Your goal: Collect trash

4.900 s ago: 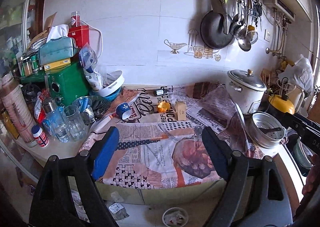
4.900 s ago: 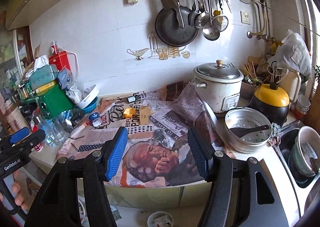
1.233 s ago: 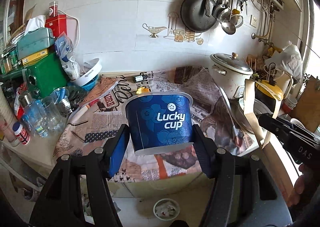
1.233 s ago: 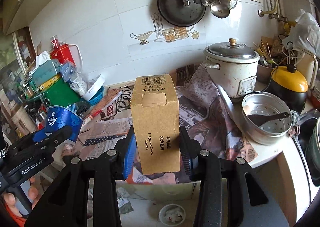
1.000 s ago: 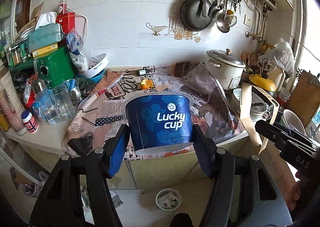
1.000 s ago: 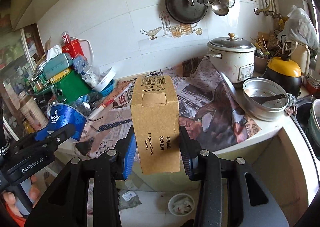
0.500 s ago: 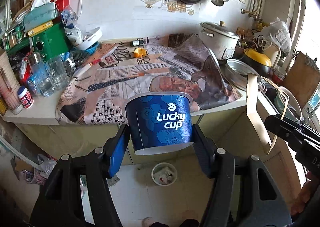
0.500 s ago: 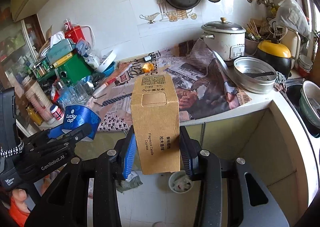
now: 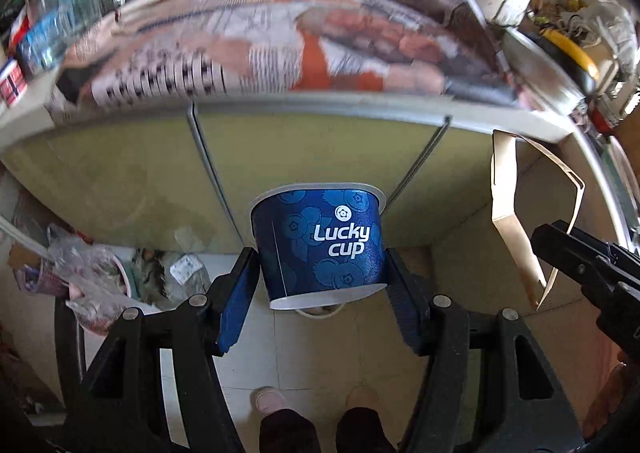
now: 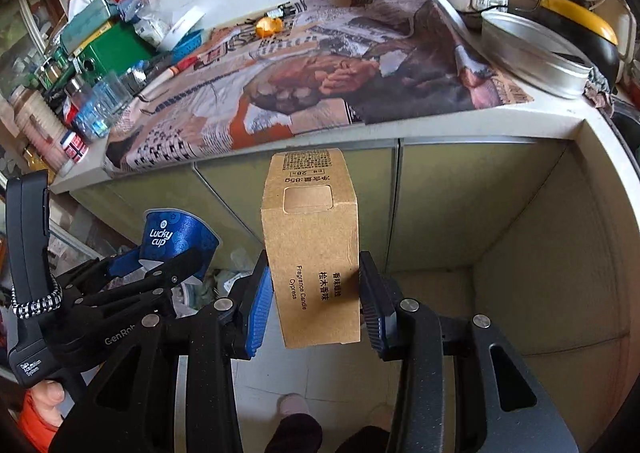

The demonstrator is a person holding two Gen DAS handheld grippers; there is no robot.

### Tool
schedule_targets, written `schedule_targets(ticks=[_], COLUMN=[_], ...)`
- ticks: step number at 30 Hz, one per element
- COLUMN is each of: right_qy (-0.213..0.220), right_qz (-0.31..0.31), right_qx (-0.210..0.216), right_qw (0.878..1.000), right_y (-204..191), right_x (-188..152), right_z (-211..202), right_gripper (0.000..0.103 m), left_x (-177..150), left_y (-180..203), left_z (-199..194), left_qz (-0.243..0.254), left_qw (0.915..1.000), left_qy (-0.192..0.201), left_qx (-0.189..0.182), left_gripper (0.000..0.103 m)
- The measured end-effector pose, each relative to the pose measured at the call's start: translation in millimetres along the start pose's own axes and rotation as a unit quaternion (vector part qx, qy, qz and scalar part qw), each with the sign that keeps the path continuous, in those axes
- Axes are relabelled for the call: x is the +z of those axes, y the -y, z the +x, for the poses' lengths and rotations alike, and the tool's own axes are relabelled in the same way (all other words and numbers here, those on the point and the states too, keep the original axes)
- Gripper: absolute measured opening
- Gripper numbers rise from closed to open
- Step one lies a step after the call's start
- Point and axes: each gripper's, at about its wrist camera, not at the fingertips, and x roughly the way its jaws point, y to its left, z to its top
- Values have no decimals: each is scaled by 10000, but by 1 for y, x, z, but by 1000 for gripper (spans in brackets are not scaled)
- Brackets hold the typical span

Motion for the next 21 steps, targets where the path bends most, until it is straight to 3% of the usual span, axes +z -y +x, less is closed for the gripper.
schedule_targets(ticks=[13, 21], right_qy=[-1085, -1363], right_qz=[321, 145], right_qx=[158, 213], right_qw=[9935, 9903], right_y=[44, 48], right_x=[-66, -89], right_z=[189, 276], right_gripper=[37, 38], left_x=[-70, -95], left_y=[-48, -60], left_z=[163, 240], left_qz=[-572, -685], left_qw=[9966, 9942], left_qy=[-514, -777], left_qx=[299, 276], left_gripper=[62, 62])
